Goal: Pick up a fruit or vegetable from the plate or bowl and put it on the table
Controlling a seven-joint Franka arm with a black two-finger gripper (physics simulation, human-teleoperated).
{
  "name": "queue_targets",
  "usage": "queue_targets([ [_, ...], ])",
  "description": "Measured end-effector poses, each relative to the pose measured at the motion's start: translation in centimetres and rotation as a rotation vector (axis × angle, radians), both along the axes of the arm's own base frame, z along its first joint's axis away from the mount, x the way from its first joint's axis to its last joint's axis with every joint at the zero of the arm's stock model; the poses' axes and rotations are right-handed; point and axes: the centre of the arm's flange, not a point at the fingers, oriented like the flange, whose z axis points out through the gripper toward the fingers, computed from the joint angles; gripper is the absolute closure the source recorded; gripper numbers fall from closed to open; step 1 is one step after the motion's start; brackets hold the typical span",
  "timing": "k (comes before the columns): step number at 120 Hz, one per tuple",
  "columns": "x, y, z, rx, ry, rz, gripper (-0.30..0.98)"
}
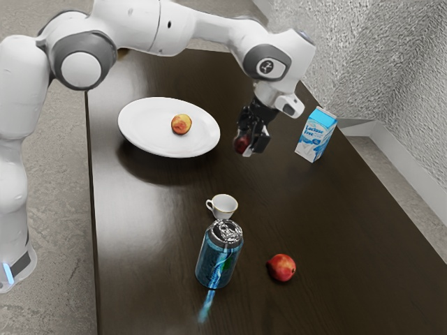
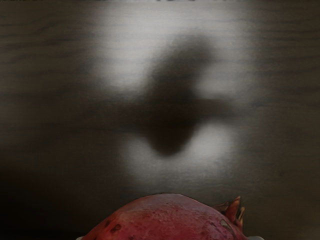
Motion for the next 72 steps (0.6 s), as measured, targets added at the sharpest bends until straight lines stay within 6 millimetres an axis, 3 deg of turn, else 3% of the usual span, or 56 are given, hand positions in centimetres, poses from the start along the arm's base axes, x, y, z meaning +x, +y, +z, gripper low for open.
queue_targets([
  [11,0.4,0.1,-0.5,-0.006,-0.012,0.0,0.39],
  [28,0.7,0.0,-0.6,-0.02,-0.027,-0.013,0.15],
  [50,0.7,-0.5,0.0,-0.026,-0.046,-0.043,0.04],
  [52,0.5,-1.0,1.1,-0.022,-0.064,-0.055,0.04],
  [57,-0.7,-3.2,6.1,-0.001,-0.135,-0.1,0.03],
  [63,-4.3,-7.5,13.5,0.049,-0.234,-0.176,0.02],
  [67,-6.1,-10.9,15.9,0.071,-0.264,-0.239,0.01],
  [72,-7.9,-15.4,17.3,0.08,-0.28,-0.323,0.01],
])
